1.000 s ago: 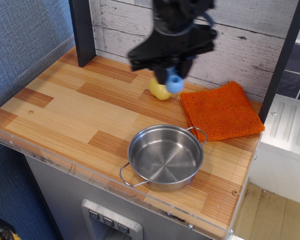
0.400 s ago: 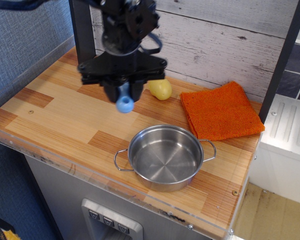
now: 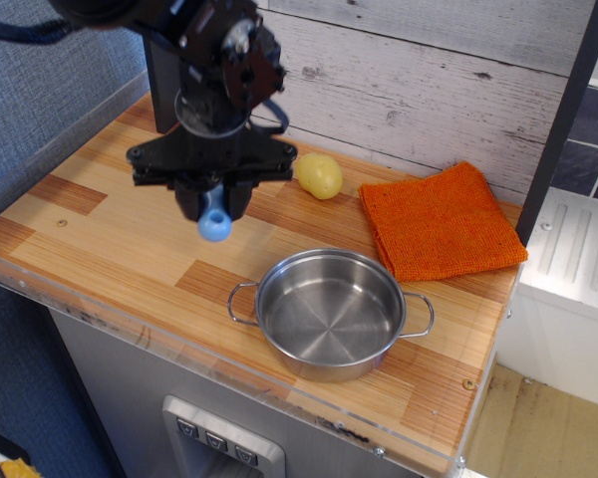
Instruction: Move the scoop to the left of the pot
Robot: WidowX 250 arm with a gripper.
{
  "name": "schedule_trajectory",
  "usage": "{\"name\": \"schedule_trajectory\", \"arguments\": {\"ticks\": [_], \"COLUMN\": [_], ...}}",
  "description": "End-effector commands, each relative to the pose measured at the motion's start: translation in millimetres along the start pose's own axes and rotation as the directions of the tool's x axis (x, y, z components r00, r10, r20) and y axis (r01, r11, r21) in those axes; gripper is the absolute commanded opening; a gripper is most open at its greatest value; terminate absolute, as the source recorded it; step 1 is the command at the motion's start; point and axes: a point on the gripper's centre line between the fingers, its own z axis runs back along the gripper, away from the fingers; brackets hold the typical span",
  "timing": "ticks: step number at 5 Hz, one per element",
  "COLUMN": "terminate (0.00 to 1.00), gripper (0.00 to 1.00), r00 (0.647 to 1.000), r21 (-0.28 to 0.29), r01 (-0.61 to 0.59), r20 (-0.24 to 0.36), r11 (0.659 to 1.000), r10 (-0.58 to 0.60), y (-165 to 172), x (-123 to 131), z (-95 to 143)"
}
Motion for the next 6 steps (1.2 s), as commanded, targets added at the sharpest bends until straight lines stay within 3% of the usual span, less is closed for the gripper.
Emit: {"name": "schedule_trajectory", "arguments": {"ticks": [1,2,4,5,6], "terminate": [0.00,0.00,0.00,0.00,0.00], "gripper": [0.00,0.00,0.00,1.00,1.00], "r00": [1.000,1.000,0.987,0.973,0.975], "r21": [0.007,-0.005,-0.090,-0.081,-0.092], "r01": [0.012,0.019,-0.154,-0.227,-0.221], "r20": [0.003,-0.017,0.022,0.021,0.011], "r11": [1.000,1.000,0.984,0.970,0.971], "r10": [-0.012,-0.019,0.157,0.230,0.223], "y": [3.8,1.3,5.0,5.7,1.8], "x": [5.3,1.1,-5.7,-11.6,-11.8], "z": [-19.6,-29.0,-28.5,-22.1,-18.1]}}
